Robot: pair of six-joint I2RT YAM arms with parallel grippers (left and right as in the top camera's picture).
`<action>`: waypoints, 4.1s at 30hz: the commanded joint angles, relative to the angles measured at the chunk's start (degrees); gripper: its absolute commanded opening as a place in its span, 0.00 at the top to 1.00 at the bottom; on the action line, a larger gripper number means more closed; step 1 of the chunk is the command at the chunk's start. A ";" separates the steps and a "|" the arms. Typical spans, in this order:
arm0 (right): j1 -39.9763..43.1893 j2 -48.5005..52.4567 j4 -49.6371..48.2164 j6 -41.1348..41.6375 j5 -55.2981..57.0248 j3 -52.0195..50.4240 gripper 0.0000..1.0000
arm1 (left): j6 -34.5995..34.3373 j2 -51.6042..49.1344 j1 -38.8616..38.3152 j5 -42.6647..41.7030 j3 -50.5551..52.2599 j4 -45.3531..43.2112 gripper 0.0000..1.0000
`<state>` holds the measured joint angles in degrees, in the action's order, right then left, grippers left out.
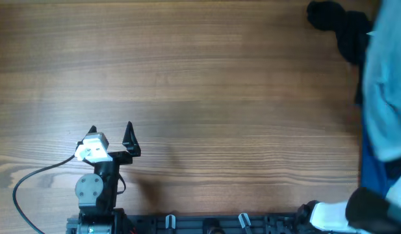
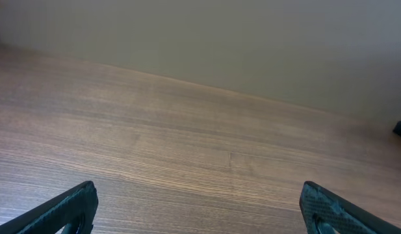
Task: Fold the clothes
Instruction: 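Reach the right gripper to the clothes pile and grasp the light-blue jeans, then drag the jeans leftward onto the table center with the right gripper, then grasp the jeans waistband with the left gripper and pull it left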
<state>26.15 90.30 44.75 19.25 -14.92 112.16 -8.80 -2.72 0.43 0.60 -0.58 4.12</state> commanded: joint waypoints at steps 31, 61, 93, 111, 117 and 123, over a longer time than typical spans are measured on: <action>-37.09 32.11 32.94 -4.22 5.84 -0.52 0.16 | 1.09 0.39 -0.28 0.11 0.26 0.02 0.00; -41.94 31.93 20.59 -11.15 -0.55 0.66 0.36 | 1.11 0.39 -0.28 0.11 0.26 0.02 0.00; -38.77 0.11 31.06 0.04 13.86 -10.29 0.00 | -4.00 -98.20 -0.26 -4.07 -82.09 47.95 0.23; -38.77 0.24 29.42 -3.85 13.86 -14.78 0.00 | -9.70 -89.26 -0.31 2.69 -82.05 49.09 0.96; -38.77 0.26 28.87 -3.65 13.60 -14.80 0.00 | -9.66 -95.19 2.93 9.31 -82.03 33.75 0.36; -38.77 0.26 31.26 -4.63 13.64 -14.80 0.00 | -10.51 -103.67 5.57 14.73 -81.99 49.86 0.00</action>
<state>-12.91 90.11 75.64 16.19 -2.28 97.73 -18.41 -105.43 3.60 10.74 -82.39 50.02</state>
